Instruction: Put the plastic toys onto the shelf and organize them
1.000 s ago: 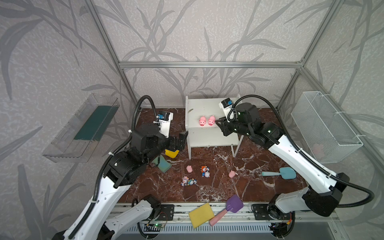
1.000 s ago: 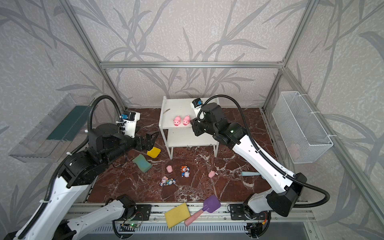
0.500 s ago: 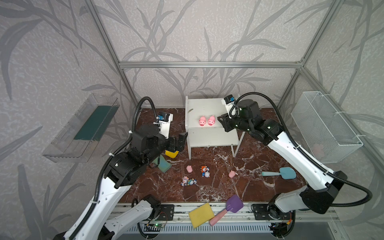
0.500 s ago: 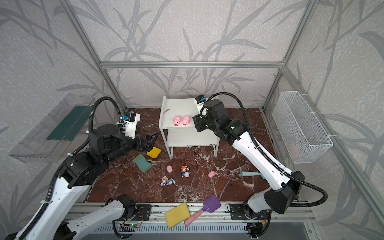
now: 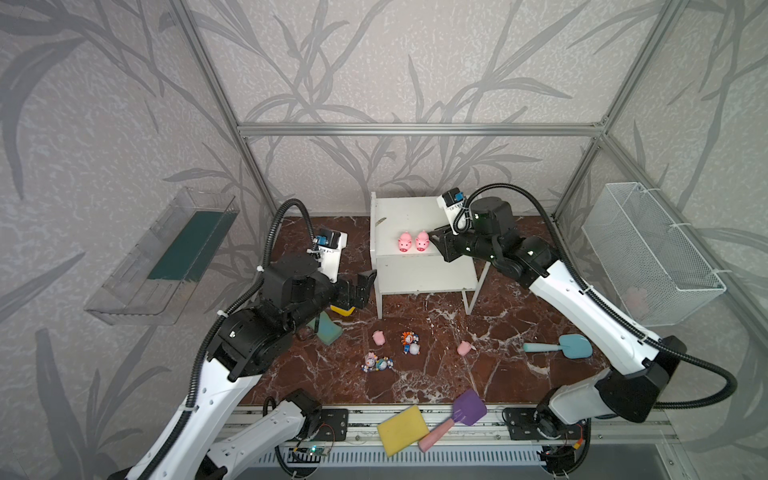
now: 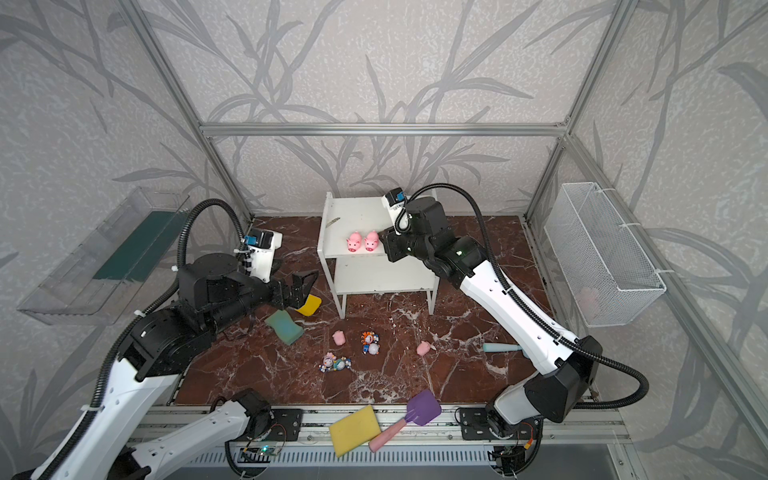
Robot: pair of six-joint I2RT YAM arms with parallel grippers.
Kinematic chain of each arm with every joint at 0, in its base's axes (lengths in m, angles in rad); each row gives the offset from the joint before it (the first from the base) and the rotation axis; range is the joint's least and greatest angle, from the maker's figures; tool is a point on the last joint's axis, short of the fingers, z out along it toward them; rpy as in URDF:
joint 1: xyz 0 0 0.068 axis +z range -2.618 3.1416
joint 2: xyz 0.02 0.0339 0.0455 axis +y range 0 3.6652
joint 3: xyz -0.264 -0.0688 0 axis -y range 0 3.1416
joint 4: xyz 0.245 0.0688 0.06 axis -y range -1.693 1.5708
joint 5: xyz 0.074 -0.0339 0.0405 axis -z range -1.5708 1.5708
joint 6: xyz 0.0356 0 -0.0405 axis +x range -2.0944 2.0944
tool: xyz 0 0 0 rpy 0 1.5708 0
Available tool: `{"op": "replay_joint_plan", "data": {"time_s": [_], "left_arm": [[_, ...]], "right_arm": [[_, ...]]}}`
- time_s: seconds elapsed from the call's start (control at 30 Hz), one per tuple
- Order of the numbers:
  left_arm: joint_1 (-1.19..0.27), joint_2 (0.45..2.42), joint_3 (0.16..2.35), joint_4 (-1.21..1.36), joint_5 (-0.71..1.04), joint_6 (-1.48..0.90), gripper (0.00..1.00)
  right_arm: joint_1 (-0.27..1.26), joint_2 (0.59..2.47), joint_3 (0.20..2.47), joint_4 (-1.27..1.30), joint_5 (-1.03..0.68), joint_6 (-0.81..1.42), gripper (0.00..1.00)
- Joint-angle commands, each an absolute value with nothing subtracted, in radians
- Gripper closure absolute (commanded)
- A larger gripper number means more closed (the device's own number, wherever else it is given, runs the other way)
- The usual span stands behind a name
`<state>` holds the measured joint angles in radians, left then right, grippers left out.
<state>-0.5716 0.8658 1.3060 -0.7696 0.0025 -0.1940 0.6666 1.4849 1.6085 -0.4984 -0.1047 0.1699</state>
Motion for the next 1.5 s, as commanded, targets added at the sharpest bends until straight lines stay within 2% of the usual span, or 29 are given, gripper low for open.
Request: {"op": "replay_joint_plan", "data": {"time_s": [0.0, 0.23, 0.43, 0.67, 0.83, 1.03, 1.13, 1.23, 1.33, 1.47], "left_arm": [[-0.565, 0.852, 1.296, -0.758, 0.035, -0.189, 0.01], [-0.566, 0.821, 1.266, -0.766, 0.074, -0.164, 0.01], [-0.566, 0.759, 1.206, -0.799, 0.162, -0.119, 0.01], [-0.567, 0.706, 1.092, -0.798, 0.298, -0.125, 0.01], [-0.567, 0.646, 0.998, -0.745, 0.361, -0.135, 0.01], [-0.567, 0.598, 0.915, -0.707, 0.378, -0.156, 0.01], [-0.566, 0.577, 0.870, -0.681, 0.391, -0.165, 0.01], [-0.566, 0.573, 0.838, -0.669, 0.408, -0.168, 0.01], [-0.567, 0.568, 0.815, -0.661, 0.404, -0.167, 0.01], [-0.567, 0.544, 0.786, -0.631, 0.394, -0.183, 0.01]], "right_arm": [[0.666, 1.493, 1.629, -0.536, -0.111, 0.181, 0.75], [0.661, 1.425, 1.647, -0.594, -0.001, 0.121, 0.69], [0.661, 1.274, 1.628, -0.662, 0.051, 0.064, 0.54], [0.673, 0.967, 1.434, -0.764, 0.038, 0.060, 0.34], [0.678, 0.736, 1.174, -0.809, 0.021, 0.166, 0.29], [0.683, 0.508, 0.791, -0.750, -0.056, 0.406, 0.29], [0.690, 0.456, 0.624, -0.683, -0.083, 0.509, 0.37], [0.695, 0.475, 0.503, -0.616, -0.069, 0.581, 0.50], [0.696, 0.548, 0.423, -0.516, -0.055, 0.628, 0.57], [0.695, 0.703, 0.381, -0.360, -0.044, 0.673, 0.62]]}}
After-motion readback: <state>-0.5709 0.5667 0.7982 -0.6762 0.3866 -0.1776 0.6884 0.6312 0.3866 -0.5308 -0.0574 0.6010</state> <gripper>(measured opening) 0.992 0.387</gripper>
